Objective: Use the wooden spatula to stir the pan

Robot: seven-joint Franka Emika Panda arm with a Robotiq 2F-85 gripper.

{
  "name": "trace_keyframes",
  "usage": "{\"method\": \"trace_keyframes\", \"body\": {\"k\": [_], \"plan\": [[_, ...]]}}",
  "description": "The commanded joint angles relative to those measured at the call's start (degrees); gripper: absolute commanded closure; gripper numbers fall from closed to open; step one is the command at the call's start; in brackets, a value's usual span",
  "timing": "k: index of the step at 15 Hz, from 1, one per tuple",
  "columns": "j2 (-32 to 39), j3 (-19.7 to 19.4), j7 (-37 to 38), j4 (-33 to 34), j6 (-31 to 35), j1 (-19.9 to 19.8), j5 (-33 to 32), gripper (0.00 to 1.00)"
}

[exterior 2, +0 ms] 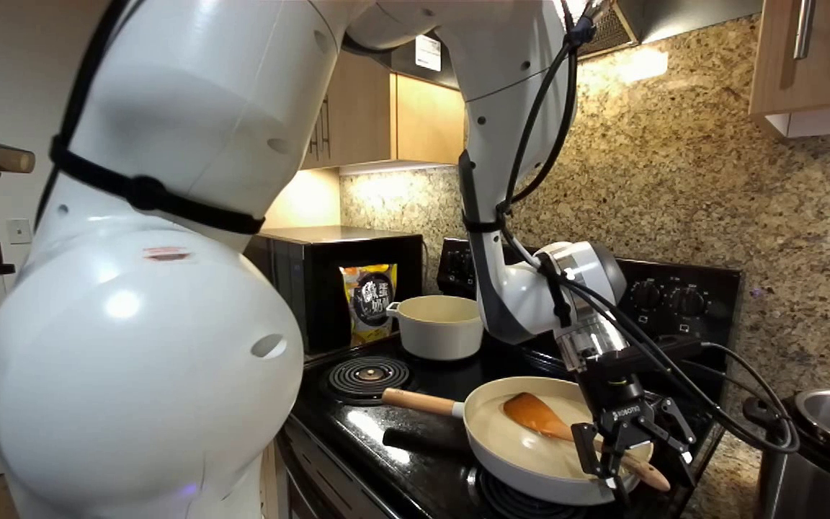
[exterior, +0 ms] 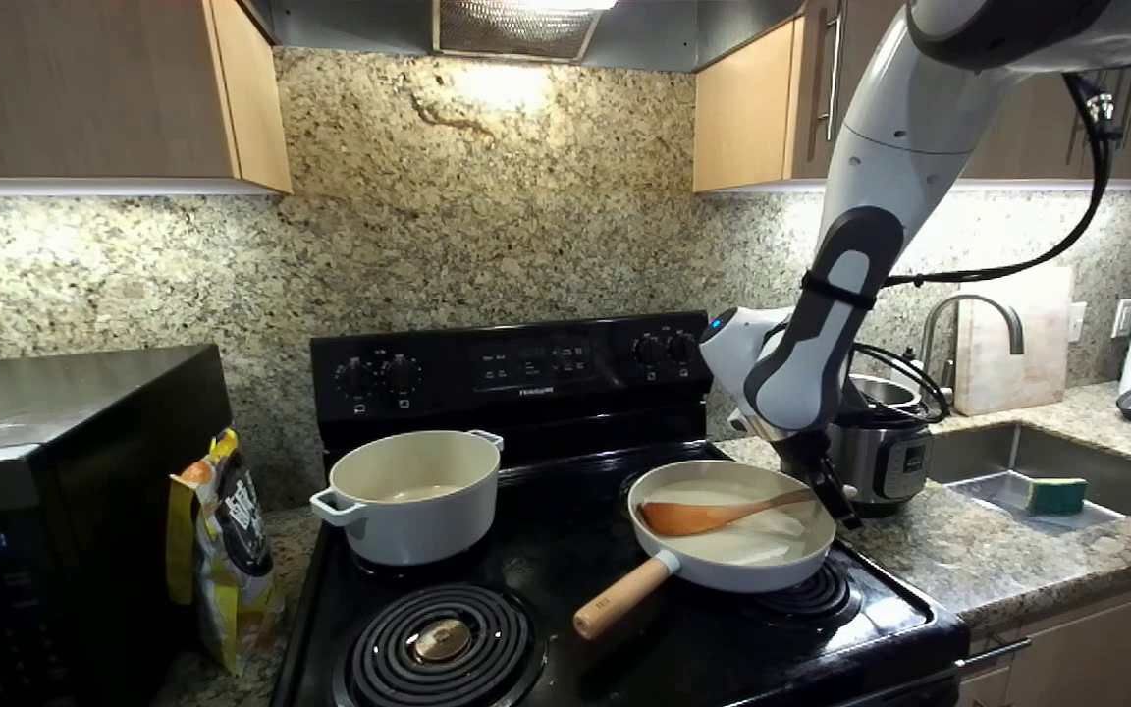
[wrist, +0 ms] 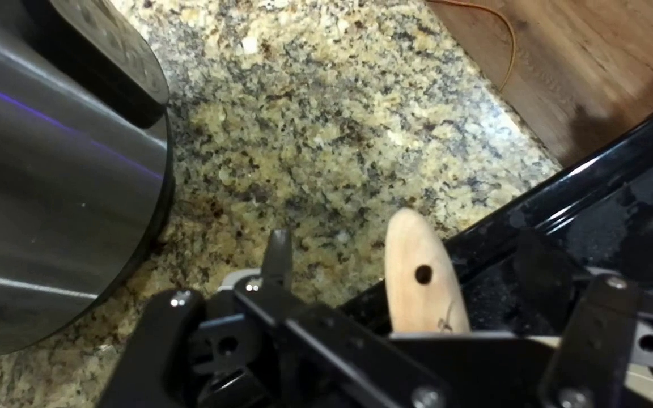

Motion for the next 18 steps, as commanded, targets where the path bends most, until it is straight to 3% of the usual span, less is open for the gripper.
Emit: {"method": "trace_keyframes", "body": {"k": [1, 2, 4, 13, 16, 18], "plan": [[0.80, 0.30, -2.50, 1.28, -1.14, -0.67, 0.92, 0.00], [0.81, 0.35, -2.58, 1.35, -1.16, -0.73, 1.03, 0.25], [0.87, 0.38, -2.51, 1.58, -1.17, -0.73, 1.01, 0.33], [0.63, 0.36, -2.26, 1.75, -1.03, -0.69, 0.76, 0.92], [0.37, 0.28, -1.99, 1.62, -1.49, -0.64, 0.72, 0.99], [0.28, 0.21, -1.77, 1.63, -1.80, -0.61, 0.63, 0.98]]}}
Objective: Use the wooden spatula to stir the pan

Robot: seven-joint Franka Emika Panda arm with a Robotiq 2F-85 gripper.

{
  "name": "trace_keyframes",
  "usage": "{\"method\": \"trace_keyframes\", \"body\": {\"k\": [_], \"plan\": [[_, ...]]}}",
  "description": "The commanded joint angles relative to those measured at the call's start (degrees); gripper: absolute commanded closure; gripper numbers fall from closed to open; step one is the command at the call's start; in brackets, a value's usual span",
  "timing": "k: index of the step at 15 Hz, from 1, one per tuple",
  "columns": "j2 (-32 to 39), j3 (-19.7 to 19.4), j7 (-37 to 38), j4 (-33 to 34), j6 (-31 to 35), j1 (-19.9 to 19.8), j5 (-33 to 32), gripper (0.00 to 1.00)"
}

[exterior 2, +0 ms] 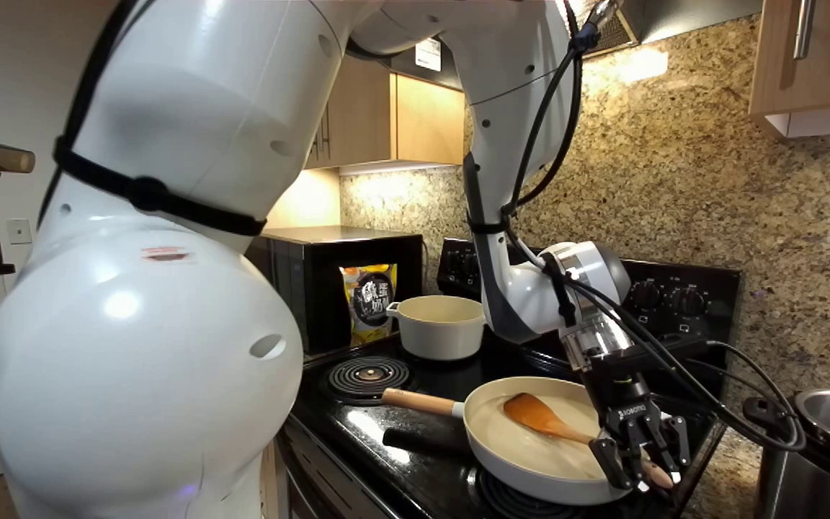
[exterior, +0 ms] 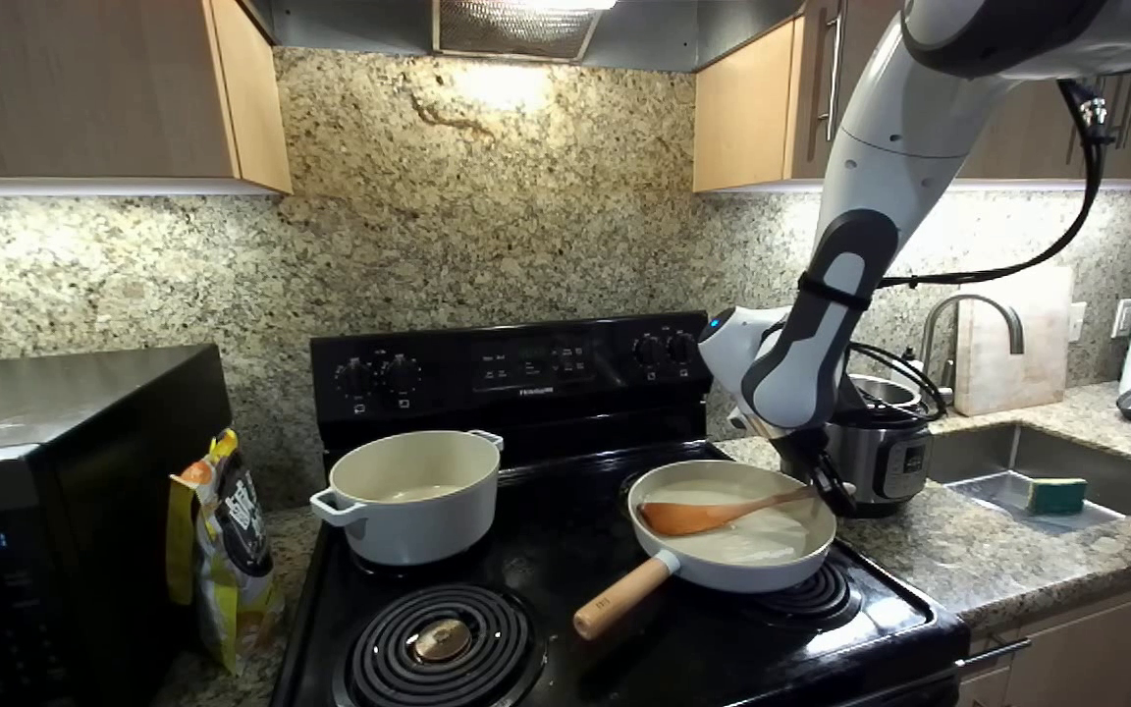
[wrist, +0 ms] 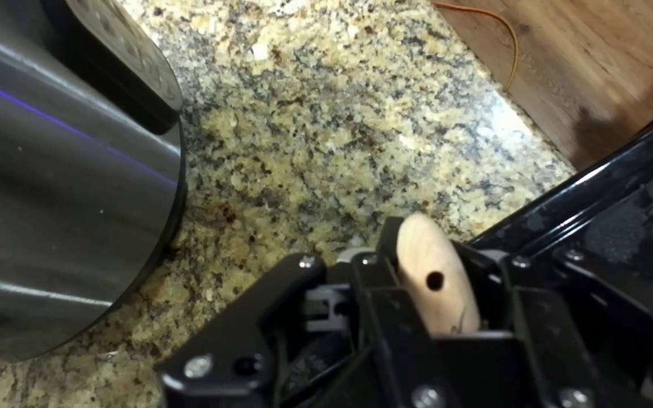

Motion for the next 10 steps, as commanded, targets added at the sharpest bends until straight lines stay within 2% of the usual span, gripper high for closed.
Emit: {"method": "trace_keyframes", "body": {"k": [1, 10], "plan": [[-0.65, 0.19, -1.68, 0.07, -0.91, -0.43, 0.56, 0.97], [-2.01, -0.35, -0.84, 0.87, -2.15, -0.31, 0.18, 0.97]]}}
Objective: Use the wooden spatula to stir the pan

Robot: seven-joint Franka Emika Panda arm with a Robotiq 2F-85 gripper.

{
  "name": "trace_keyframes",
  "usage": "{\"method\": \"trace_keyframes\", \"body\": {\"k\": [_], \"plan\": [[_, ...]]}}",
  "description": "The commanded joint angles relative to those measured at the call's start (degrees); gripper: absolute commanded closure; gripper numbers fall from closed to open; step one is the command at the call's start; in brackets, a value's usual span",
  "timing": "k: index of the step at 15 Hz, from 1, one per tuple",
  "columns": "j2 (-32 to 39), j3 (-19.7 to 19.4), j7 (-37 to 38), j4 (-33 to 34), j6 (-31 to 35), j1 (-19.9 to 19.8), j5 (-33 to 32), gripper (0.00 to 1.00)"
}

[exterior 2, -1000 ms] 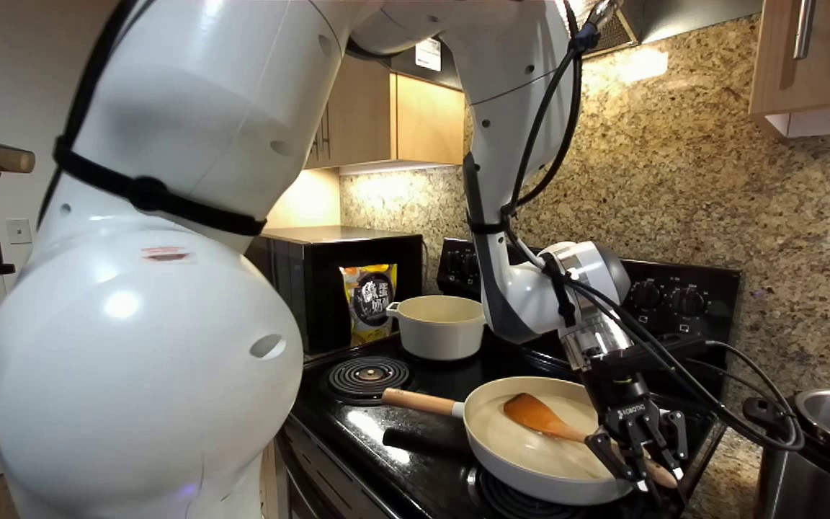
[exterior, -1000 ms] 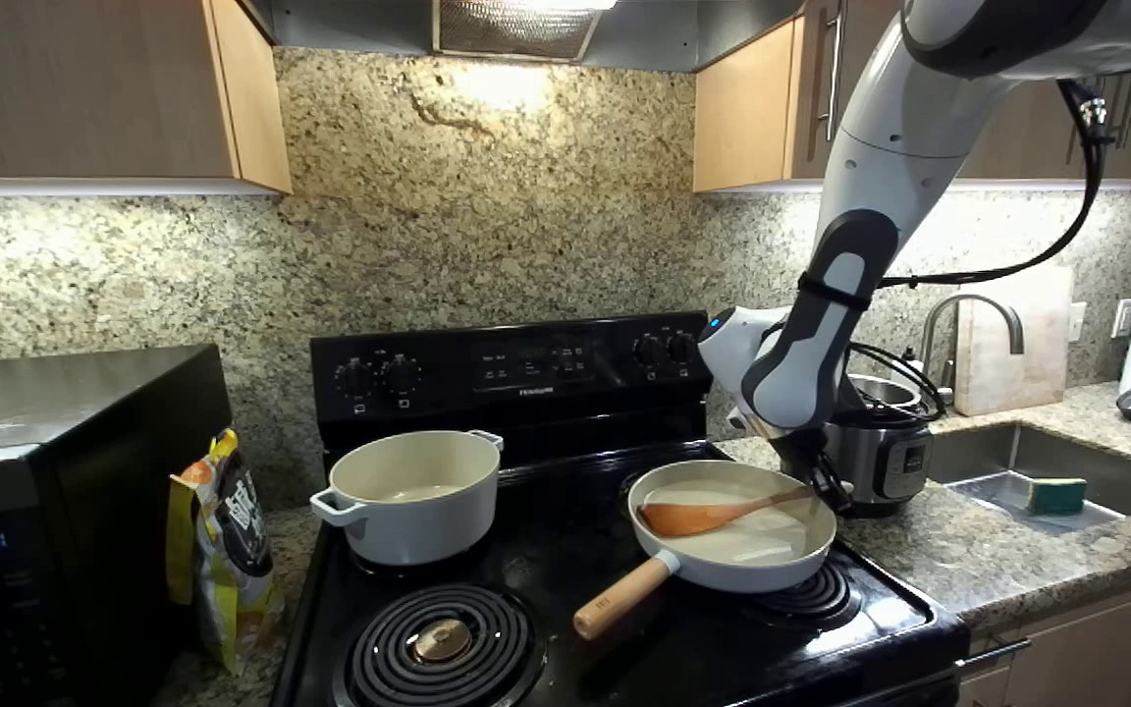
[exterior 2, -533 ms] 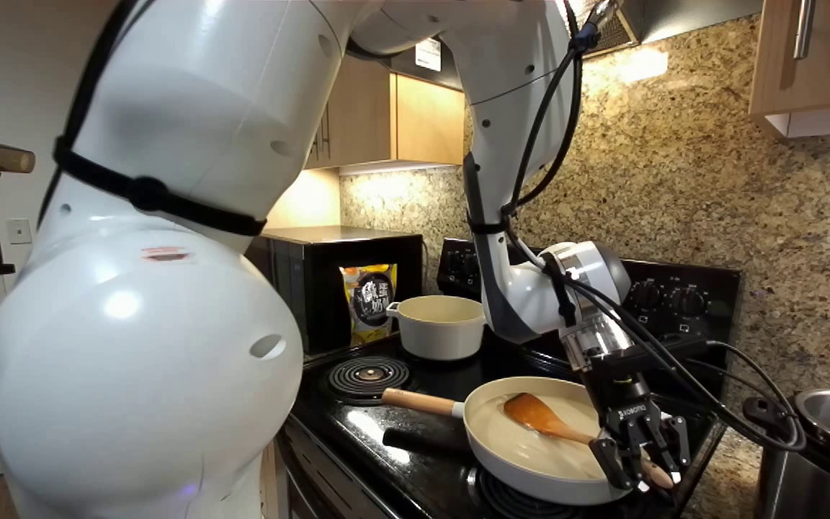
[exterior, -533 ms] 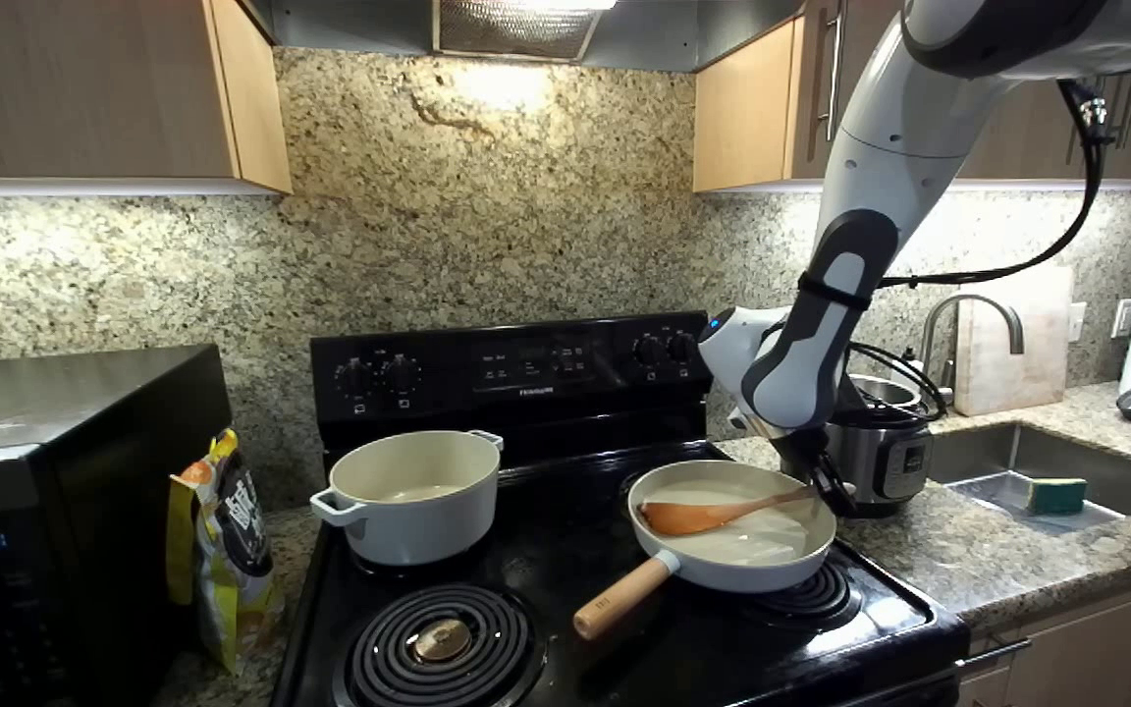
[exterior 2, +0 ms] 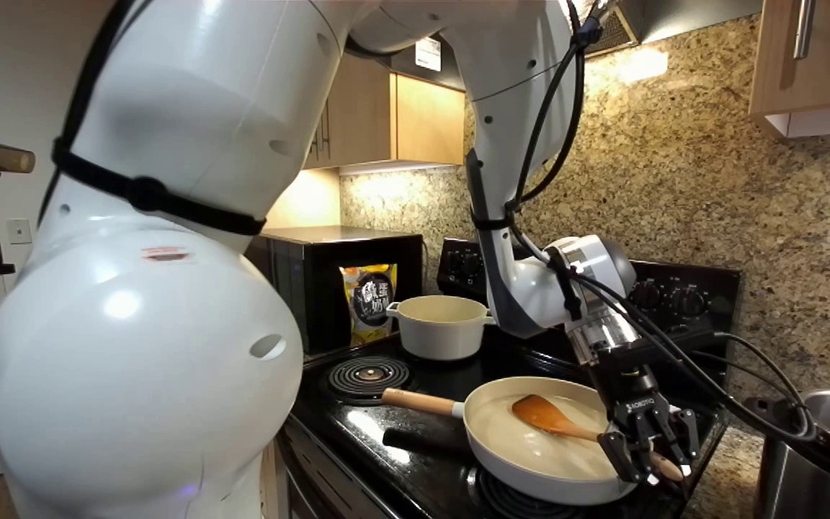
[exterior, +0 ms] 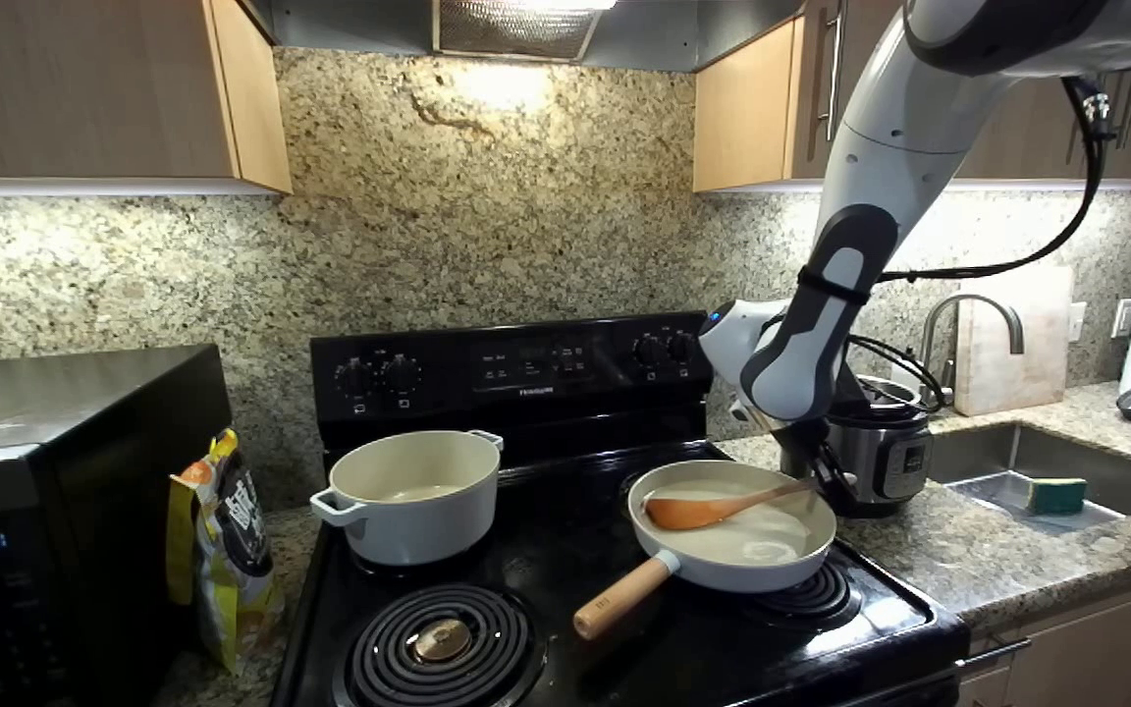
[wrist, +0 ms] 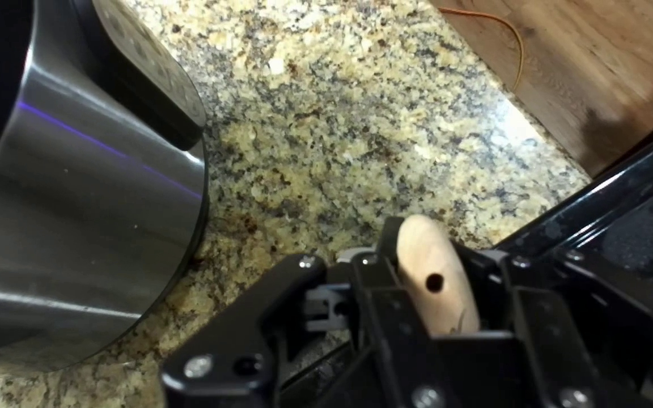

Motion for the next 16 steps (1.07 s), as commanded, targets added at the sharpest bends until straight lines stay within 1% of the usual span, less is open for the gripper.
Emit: {"method": "trace_keyframes", "body": {"k": [1, 6, 16], "plan": [[-1.73, 0.05, -0.74, -0.31, -1.00, -0.25, 0.11, 0.97], [-2.20, -0.04, -0.33, -0.24, -1.63, -0.13, 0.26, 0.97], [-5.00, -1.01, 0.35, -0.68, -5.06, -0.65, 1.35, 0.97]]}}
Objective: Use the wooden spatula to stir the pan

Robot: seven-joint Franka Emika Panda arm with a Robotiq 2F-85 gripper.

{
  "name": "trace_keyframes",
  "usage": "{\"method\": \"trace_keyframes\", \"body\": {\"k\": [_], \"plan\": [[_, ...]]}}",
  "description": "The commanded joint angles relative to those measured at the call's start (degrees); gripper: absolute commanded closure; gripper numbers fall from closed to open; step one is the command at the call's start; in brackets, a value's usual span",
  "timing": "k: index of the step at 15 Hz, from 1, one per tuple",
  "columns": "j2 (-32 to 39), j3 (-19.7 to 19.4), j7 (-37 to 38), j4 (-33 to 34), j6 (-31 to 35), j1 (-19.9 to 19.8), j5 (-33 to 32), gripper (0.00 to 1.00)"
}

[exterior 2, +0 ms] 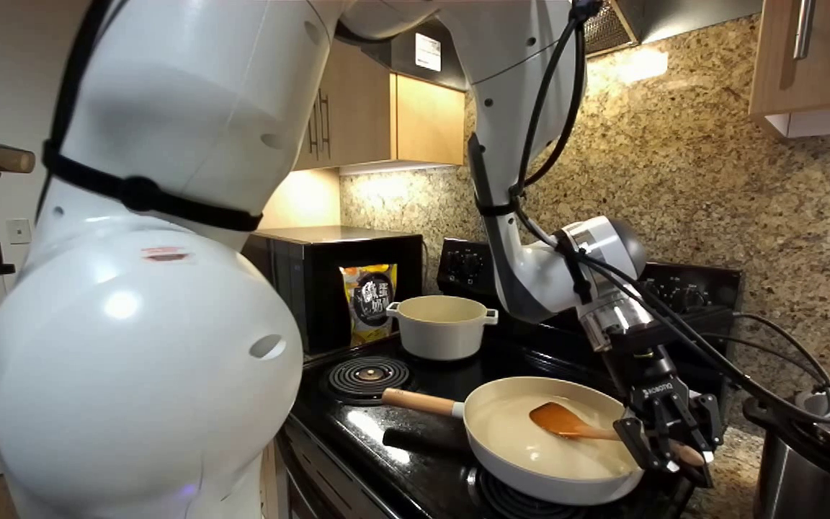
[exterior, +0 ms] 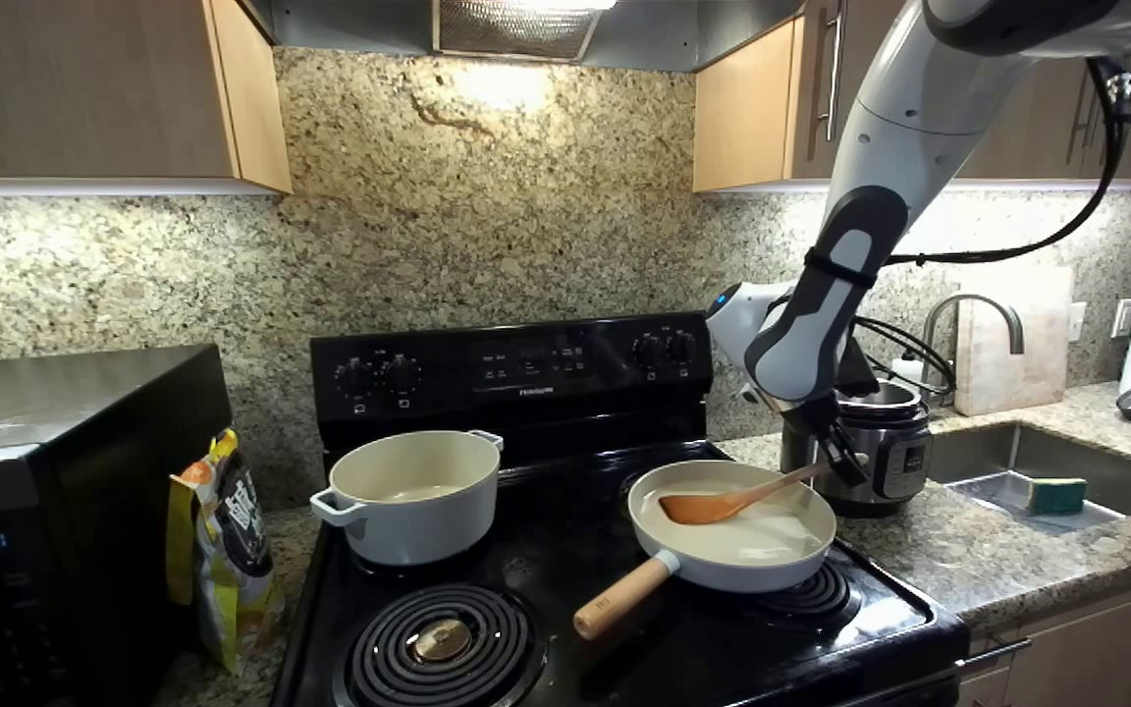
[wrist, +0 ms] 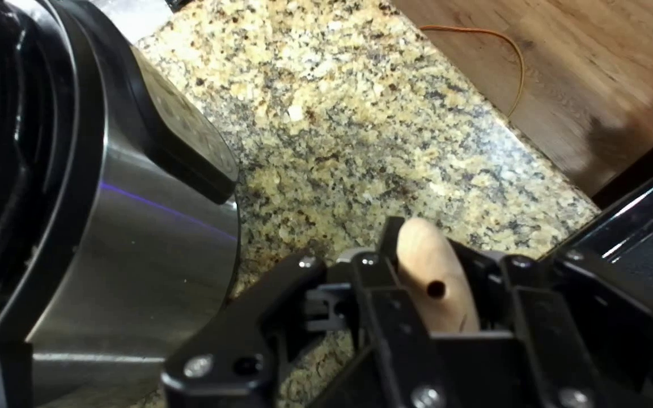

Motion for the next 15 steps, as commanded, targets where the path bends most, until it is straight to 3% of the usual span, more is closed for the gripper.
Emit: {"method": "trace_keyframes", "body": {"k": [1, 15], "plan": [[-2.60, 0.05, 0.25, -1.21, -2.04, -0.61, 1.23, 0.97], [-1.70, 0.71, 0.31, 4.76, -5.53, 0.14, 6.10, 0.97]]}}
